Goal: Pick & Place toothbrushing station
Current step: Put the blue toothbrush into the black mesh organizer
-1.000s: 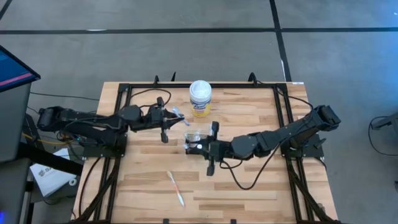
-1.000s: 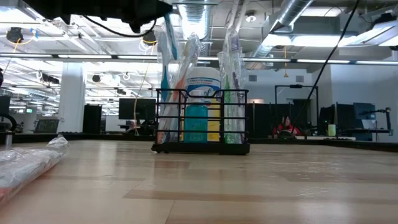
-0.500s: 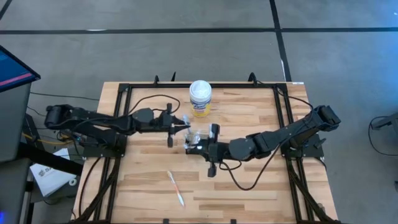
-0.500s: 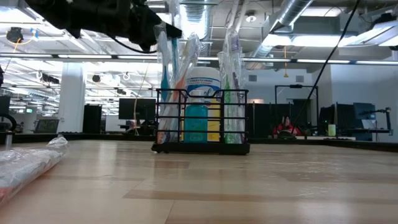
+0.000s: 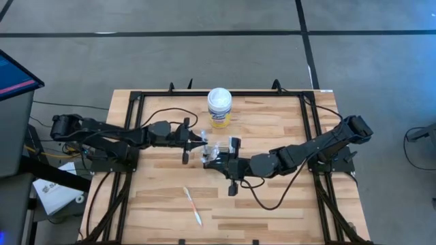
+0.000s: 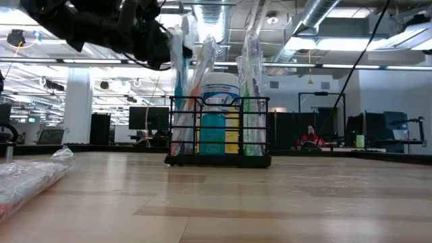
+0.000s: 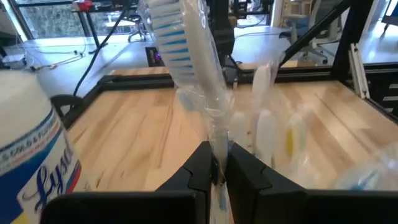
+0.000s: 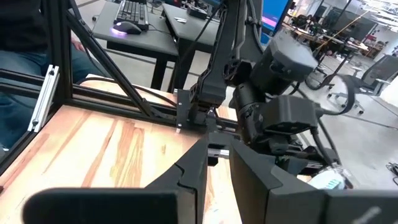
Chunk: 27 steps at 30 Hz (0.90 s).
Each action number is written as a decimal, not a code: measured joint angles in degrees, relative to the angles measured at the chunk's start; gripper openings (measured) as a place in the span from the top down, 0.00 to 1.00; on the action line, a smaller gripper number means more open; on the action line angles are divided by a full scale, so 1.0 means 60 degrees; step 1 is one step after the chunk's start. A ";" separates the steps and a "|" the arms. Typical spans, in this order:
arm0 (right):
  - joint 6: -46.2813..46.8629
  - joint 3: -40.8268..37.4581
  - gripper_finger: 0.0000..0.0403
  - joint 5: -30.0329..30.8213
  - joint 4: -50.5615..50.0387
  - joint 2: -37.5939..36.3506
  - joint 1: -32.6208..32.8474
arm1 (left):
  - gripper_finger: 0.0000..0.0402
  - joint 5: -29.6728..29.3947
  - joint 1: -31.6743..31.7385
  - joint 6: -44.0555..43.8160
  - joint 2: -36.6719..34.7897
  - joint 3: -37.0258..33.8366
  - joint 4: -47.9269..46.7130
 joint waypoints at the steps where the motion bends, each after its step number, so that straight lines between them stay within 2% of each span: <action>1: 0.0000 0.0000 0.85 0.0004 0.0004 0.0000 0.0000 | 0.96 -0.0006 0.0007 -0.0001 0.0000 -0.0117 0.0129; 8: 0.0004 -0.0004 0.85 0.0004 -0.0001 0.0055 -0.0041 | 0.96 0.0129 0.0051 -0.0007 0.0000 -0.1060 0.1850; 15: 0.0007 -0.0004 0.85 0.0001 -0.0032 0.0051 -0.0147 | 0.96 0.0321 0.0047 0.0007 0.0123 -0.1160 0.1983; 27: 0.0051 -0.0004 0.85 0.0000 -0.0033 0.0051 -0.0153 | 0.96 0.0426 0.0117 0.0011 0.1771 -0.1167 0.2889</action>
